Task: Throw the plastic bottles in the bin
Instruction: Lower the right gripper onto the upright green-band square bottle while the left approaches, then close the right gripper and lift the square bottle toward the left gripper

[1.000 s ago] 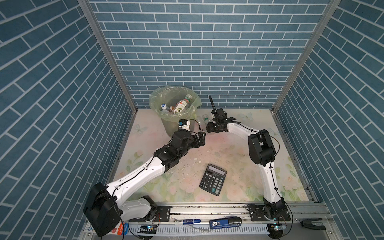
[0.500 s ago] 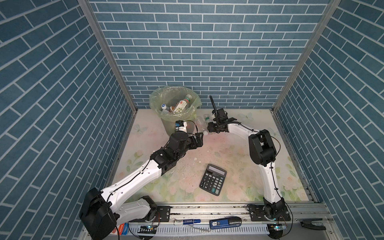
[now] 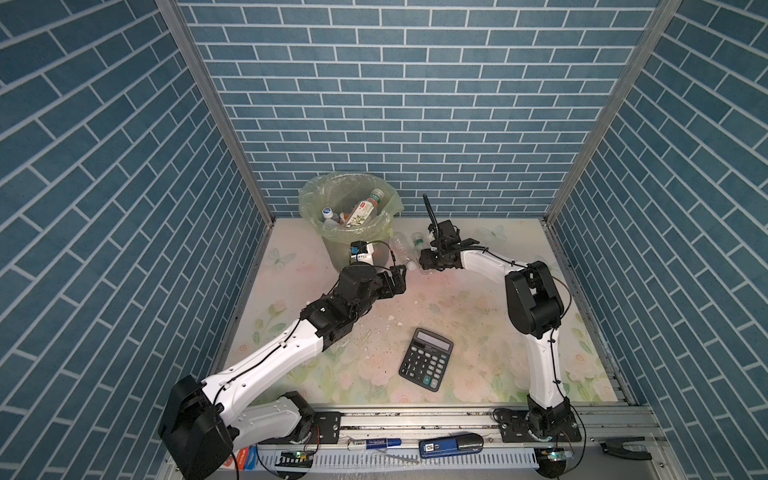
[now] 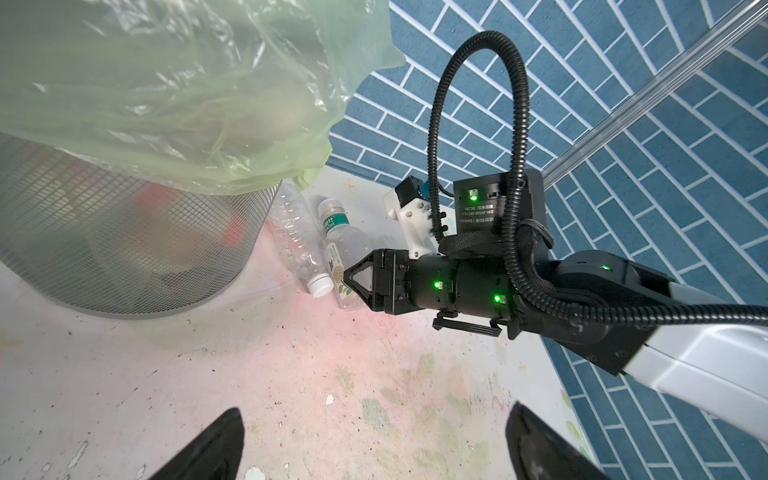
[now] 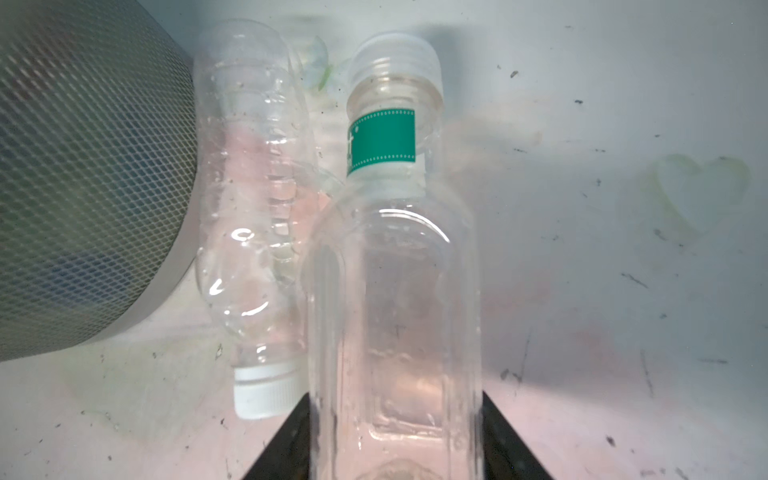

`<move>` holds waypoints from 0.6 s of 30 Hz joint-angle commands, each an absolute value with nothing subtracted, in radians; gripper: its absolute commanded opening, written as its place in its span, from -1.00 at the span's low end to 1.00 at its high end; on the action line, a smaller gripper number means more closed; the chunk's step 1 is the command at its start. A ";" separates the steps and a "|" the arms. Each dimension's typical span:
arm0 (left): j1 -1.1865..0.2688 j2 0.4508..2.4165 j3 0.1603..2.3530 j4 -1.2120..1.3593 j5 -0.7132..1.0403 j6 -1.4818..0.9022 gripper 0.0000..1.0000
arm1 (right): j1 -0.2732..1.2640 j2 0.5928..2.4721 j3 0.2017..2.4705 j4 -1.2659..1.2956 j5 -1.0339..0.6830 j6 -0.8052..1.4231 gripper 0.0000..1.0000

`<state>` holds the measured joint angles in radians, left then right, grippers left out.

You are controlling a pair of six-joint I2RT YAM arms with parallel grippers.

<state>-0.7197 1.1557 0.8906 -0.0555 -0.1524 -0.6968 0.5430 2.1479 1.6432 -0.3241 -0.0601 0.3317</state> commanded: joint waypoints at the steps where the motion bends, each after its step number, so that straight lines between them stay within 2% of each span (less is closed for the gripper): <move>1: -0.725 1.151 0.887 -0.075 -0.155 -0.706 0.99 | 0.541 2.049 1.580 -0.316 -0.034 0.310 -0.32; 7: -0.724 1.192 0.928 -0.063 -0.144 -0.701 0.99 | 0.538 1.943 1.500 -0.317 -0.018 0.308 -0.32; 13: -0.718 1.295 1.102 -0.102 -0.113 -0.654 0.99 | 0.537 1.761 1.406 -0.301 -0.031 0.295 -0.33; 18: -0.654 1.417 1.270 -0.085 0.010 -0.724 0.99 | 0.538 1.593 1.302 -0.225 -0.083 0.293 -0.33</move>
